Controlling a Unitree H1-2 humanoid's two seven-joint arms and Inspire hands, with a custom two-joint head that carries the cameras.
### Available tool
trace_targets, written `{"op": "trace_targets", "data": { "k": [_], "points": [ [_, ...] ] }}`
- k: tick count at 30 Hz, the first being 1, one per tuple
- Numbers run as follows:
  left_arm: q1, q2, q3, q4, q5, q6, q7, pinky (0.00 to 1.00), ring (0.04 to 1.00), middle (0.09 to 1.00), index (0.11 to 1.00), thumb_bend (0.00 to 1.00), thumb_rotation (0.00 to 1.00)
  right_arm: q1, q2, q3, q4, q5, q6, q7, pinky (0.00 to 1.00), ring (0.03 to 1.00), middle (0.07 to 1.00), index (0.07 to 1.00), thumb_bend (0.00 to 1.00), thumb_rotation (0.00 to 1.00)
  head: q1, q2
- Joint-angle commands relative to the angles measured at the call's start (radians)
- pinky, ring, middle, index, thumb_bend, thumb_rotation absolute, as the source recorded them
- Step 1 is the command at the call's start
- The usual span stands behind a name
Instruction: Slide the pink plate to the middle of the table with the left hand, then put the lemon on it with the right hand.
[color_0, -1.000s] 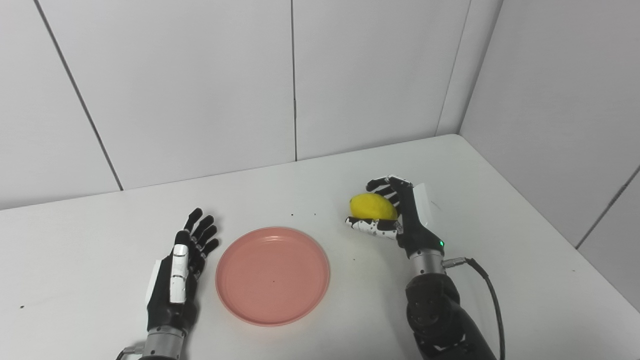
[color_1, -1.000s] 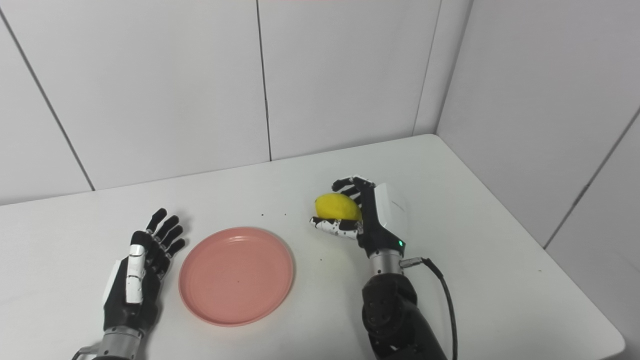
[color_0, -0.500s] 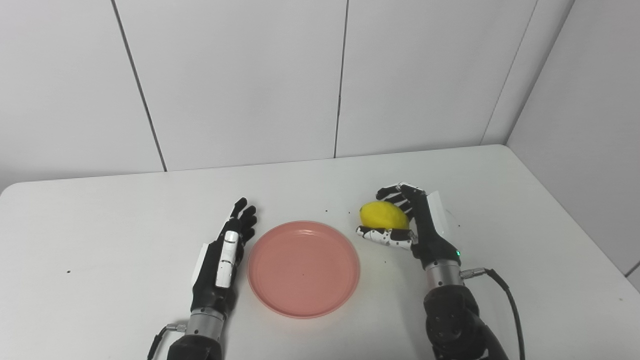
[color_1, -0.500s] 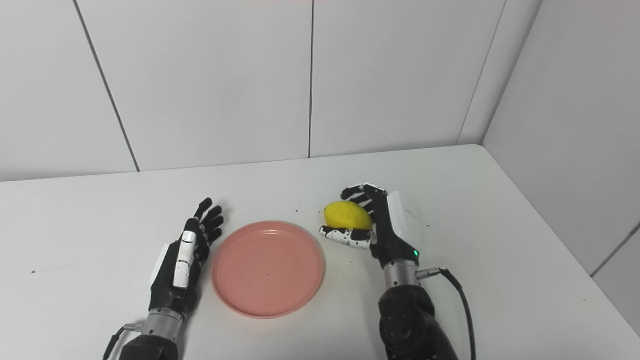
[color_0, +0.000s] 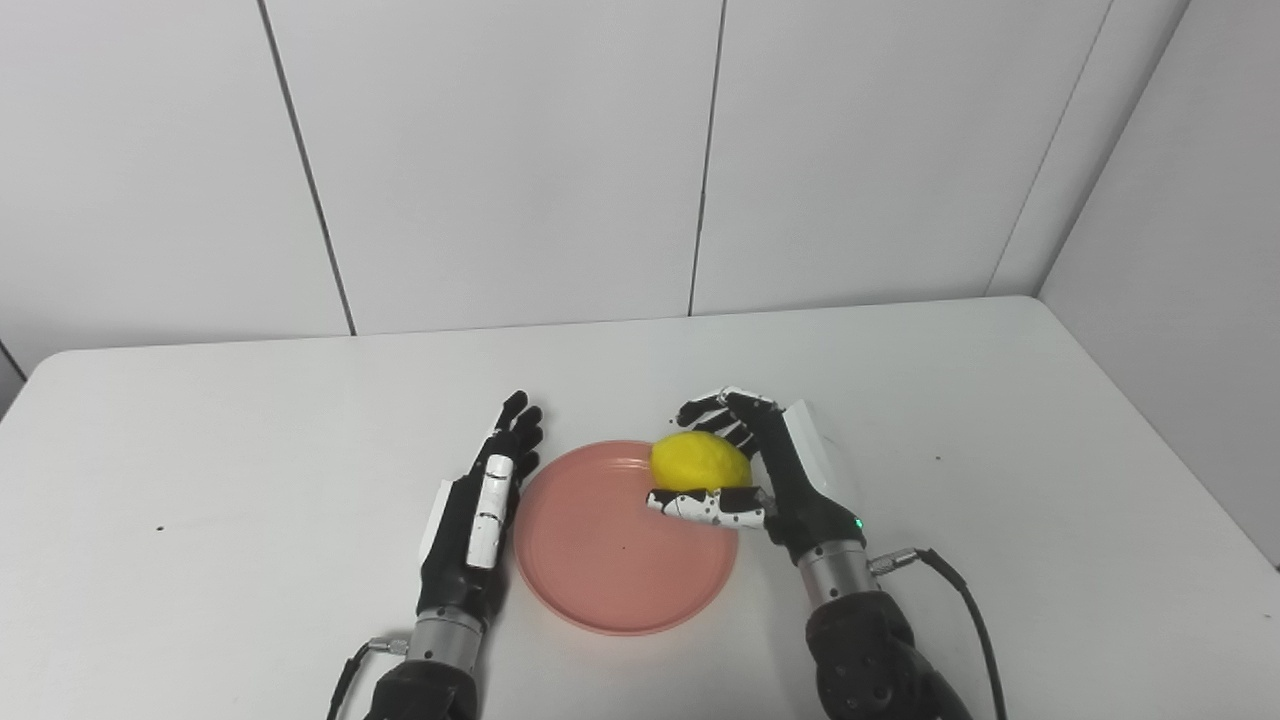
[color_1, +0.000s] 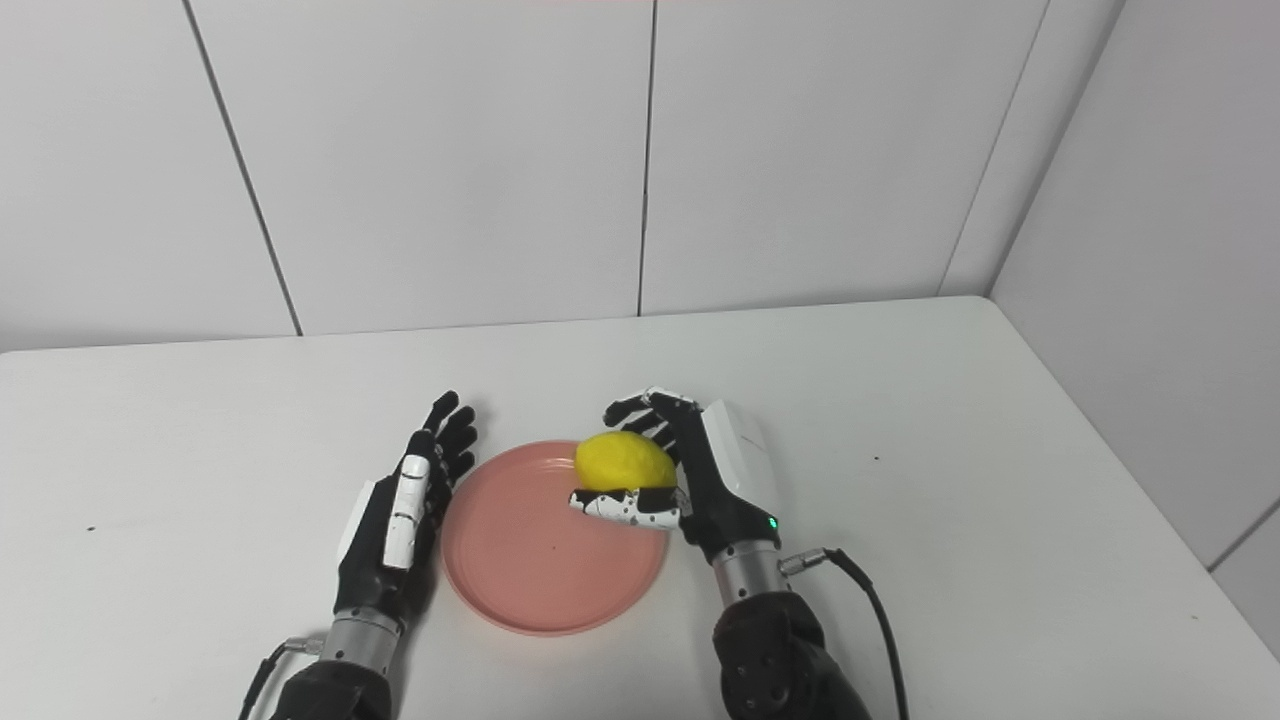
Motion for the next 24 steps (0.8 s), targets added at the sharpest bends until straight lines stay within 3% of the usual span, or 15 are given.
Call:
{"op": "trace_targets", "data": {
  "k": [1, 6, 14, 24],
  "points": [
    [0.035, -0.017, -0.004, 0.039, -0.006, -0.039, 0.004, 0.96, 0.951, 0.947, 0.938, 0.53, 1.00, -0.043, -0.001, 0.014, 0.006, -0.021, -0.087, -0.021, 0.40, 0.418, 0.471, 0.529, 0.51, 0.00, 0.009, 0.000],
    [0.031, -0.026, -0.009, 0.054, 0.020, -0.052, 0.029, 0.93, 0.932, 0.928, 0.926, 0.54, 1.00, -0.048, -0.002, 0.033, 0.036, -0.033, -0.106, -0.011, 0.34, 0.388, 0.461, 0.541, 0.51, 0.00, 0.042, -0.001],
    [0.026, -0.029, -0.007, 0.058, 0.015, -0.059, 0.026, 0.95, 0.953, 0.948, 0.935, 0.51, 1.00, -0.067, 0.001, 0.068, 0.116, -0.073, -0.161, -0.028, 0.42, 0.433, 0.460, 0.534, 0.51, 0.00, 0.050, -0.001],
    [0.027, -0.030, -0.003, 0.051, 0.014, -0.057, 0.030, 0.94, 0.950, 0.949, 0.941, 0.51, 1.00, -0.079, 0.008, 0.091, 0.173, -0.102, -0.158, -0.016, 0.38, 0.403, 0.470, 0.539, 0.51, 0.00, 0.047, 0.001]
  ]
}}
